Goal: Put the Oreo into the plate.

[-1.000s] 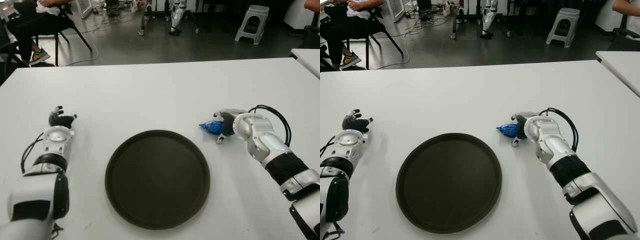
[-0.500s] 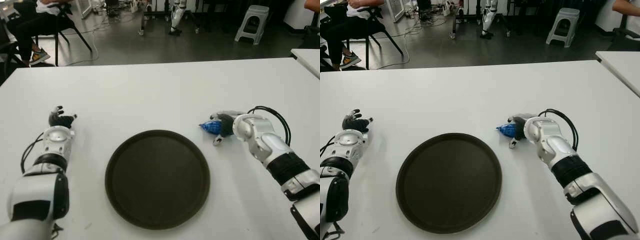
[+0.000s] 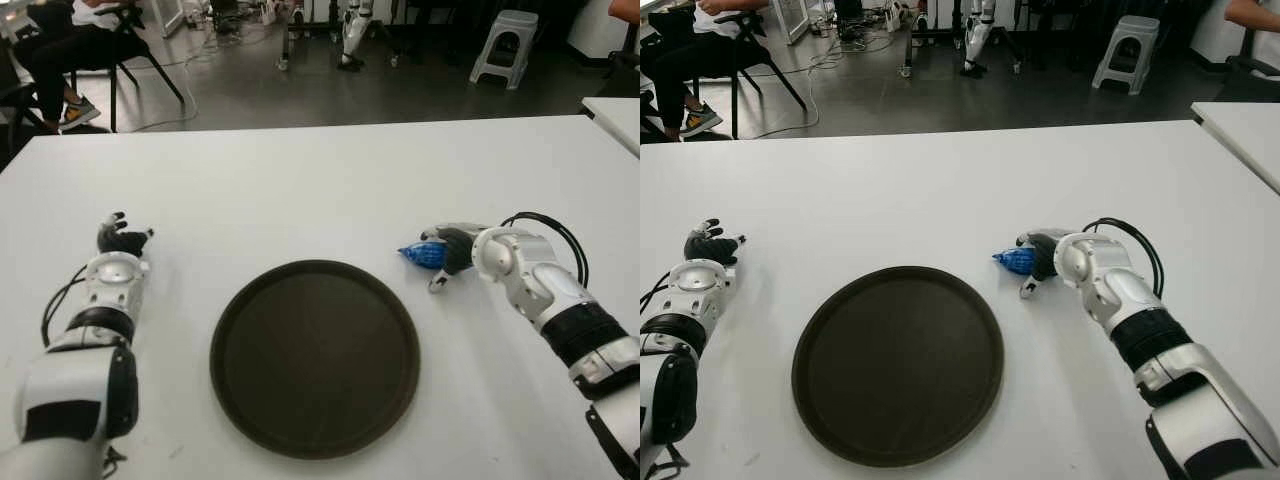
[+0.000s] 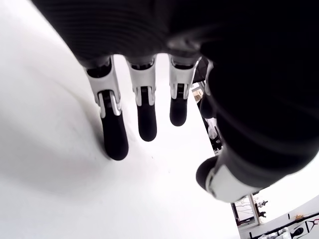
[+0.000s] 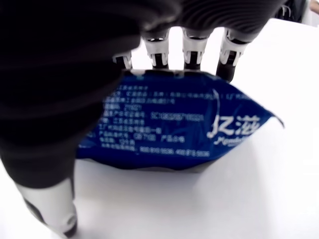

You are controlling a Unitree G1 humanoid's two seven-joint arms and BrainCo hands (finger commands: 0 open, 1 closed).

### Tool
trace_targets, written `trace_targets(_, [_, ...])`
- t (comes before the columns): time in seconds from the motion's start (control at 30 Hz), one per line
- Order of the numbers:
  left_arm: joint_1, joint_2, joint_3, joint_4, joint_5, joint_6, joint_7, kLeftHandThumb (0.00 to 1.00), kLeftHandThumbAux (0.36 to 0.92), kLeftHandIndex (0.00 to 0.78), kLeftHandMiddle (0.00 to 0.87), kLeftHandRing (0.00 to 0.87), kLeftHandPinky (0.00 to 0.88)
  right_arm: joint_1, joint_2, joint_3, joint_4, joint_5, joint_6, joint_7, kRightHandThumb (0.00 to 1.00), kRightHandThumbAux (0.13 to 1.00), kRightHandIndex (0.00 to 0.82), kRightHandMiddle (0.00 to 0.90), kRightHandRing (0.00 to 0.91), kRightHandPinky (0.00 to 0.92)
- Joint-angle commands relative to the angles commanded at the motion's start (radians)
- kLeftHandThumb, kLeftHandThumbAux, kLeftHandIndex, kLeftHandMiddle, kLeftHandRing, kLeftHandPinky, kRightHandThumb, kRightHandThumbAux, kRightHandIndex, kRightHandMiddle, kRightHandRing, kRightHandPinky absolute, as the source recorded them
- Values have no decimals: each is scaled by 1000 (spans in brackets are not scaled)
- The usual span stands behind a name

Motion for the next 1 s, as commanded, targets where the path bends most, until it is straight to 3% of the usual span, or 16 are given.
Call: trace_targets(1.0, [-1, -1, -2, 1, 2, 5, 8, 349, 773, 97, 131, 153, 154, -72, 3, -13, 137, 39, -48, 65, 0, 768, 50, 95, 43, 0])
